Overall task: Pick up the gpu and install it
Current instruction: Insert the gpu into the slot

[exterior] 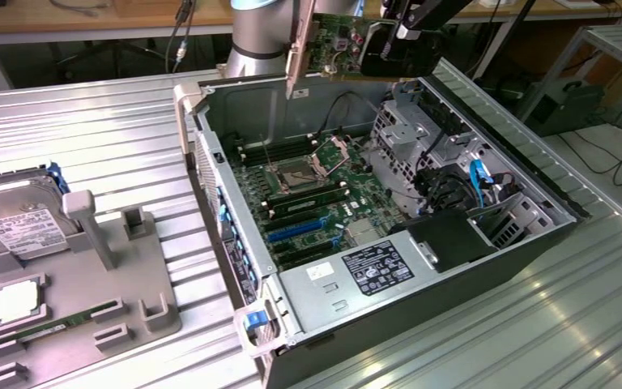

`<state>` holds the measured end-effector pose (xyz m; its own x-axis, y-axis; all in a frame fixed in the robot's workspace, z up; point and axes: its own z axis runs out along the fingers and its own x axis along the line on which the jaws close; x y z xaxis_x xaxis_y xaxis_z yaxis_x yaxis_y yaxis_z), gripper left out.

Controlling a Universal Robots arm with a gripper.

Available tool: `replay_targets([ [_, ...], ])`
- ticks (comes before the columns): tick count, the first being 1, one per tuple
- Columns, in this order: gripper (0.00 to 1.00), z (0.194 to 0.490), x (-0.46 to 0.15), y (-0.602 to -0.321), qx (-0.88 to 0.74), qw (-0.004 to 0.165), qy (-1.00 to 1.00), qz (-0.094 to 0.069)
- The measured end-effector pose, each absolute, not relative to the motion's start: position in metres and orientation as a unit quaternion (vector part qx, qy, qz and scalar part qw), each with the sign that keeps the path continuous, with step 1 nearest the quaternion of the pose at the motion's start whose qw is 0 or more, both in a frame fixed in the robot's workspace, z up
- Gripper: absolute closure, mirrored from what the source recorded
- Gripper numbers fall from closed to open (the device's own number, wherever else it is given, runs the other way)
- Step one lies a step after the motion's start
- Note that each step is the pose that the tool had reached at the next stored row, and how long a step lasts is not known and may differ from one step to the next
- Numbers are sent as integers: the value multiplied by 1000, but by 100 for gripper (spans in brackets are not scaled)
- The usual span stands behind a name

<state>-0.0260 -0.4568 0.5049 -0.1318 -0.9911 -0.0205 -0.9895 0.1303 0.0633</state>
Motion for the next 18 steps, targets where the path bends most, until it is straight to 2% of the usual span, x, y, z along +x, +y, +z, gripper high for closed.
replay_targets([
  [18, 73, 491, -26, -457, 697, 7, -717, -21],
])
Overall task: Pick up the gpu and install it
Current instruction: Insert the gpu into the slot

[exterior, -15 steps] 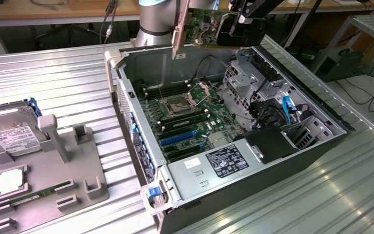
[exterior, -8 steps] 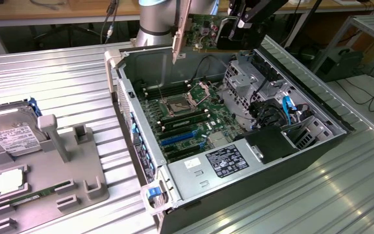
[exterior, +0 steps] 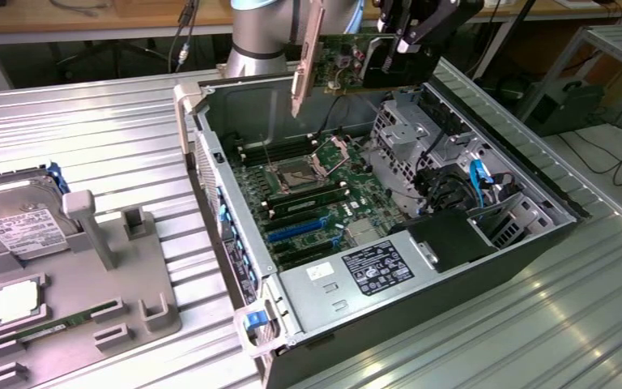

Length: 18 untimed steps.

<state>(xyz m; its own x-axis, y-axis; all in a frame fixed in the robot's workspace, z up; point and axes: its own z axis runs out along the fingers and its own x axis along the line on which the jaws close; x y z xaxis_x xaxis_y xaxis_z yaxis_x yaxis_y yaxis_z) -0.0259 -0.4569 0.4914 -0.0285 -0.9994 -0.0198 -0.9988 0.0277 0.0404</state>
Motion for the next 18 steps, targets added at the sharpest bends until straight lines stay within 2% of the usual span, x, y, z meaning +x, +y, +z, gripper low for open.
replay_targets([
  [18, 73, 488, -26, -457, 717, 6, -697, -20],
])
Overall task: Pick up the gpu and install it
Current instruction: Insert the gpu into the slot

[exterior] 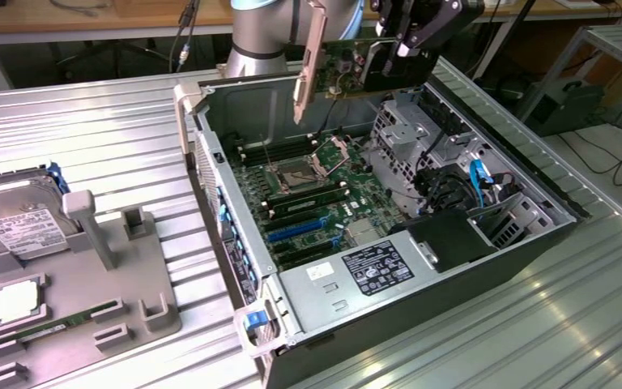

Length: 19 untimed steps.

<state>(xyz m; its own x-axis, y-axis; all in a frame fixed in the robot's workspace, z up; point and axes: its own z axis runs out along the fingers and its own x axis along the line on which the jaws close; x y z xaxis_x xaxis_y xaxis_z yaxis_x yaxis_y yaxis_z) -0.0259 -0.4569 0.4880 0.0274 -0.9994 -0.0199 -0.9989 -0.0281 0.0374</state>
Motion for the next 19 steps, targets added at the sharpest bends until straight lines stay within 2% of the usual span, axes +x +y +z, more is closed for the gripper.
replay_targets([
  [19, 73, 486, -26, -457, 733, 6, -679, -19],
])
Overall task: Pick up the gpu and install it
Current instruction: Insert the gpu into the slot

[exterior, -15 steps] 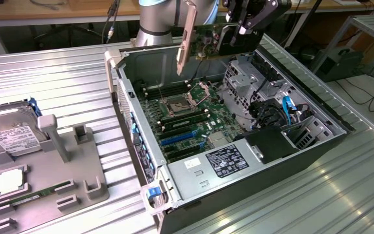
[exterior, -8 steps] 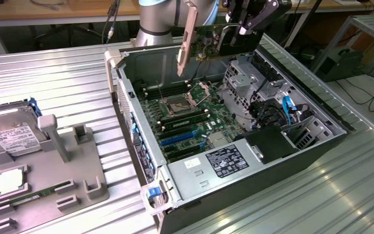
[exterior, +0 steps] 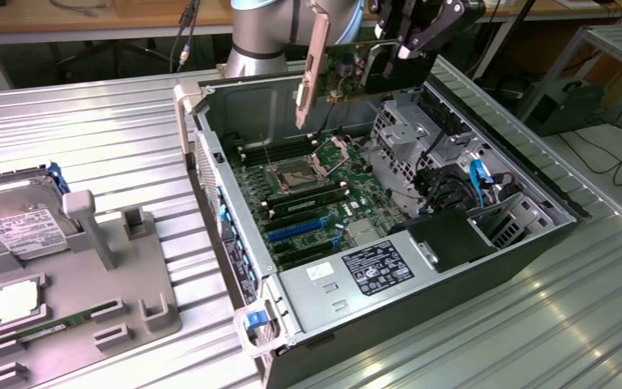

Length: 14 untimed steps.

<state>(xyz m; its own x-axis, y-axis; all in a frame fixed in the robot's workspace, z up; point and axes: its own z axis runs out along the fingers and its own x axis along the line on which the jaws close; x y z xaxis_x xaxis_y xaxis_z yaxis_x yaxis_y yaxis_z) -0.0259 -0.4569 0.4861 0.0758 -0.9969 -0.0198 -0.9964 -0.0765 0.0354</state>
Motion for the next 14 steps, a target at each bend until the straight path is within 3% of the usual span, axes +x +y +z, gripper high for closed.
replay_targets([
  [14, 73, 481, -26, -457, 747, 4, -665, -17],
])
